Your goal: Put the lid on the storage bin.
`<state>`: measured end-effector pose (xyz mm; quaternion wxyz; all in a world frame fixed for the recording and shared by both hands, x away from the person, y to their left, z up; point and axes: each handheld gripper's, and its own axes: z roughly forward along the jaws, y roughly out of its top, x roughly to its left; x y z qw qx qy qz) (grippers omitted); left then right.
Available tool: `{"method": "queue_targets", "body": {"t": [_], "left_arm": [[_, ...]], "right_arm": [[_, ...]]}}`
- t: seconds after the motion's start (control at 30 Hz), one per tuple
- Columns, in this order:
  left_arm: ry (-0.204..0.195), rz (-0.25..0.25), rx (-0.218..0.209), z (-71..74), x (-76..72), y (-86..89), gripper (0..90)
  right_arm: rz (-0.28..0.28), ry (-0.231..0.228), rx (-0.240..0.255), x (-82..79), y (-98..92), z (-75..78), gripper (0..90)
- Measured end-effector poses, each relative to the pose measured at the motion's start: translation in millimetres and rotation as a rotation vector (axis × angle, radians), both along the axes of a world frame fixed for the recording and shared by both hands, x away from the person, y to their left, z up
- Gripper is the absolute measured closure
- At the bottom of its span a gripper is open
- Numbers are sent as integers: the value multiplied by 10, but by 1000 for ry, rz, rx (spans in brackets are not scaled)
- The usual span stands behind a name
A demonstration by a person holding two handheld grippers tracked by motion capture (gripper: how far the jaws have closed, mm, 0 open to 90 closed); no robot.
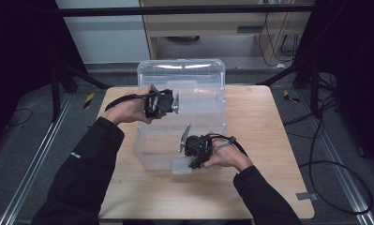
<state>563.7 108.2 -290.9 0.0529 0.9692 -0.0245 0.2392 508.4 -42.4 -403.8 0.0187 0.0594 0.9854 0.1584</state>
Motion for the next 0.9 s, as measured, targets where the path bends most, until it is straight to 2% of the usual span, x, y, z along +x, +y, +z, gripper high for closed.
{"method": "queue_targets", "body": {"t": [0.27, 0.33, 0.53, 0.9], "left_arm": [[-6, -7, 6, -7, -84, 17, 867], [-2, 2, -13, -26, -113, 29, 867], [-1, 4, -23, -49, -184, 49, 867], [7, 12, -26, -86, -279, 65, 866]], "right_arm": [[12, -8, 13, 5, -11, -7, 661], [11, -10, 14, 0, -15, -7, 661], [10, -10, 21, -5, -20, -9, 660], [14, -20, 24, -15, -25, -4, 655]]}}
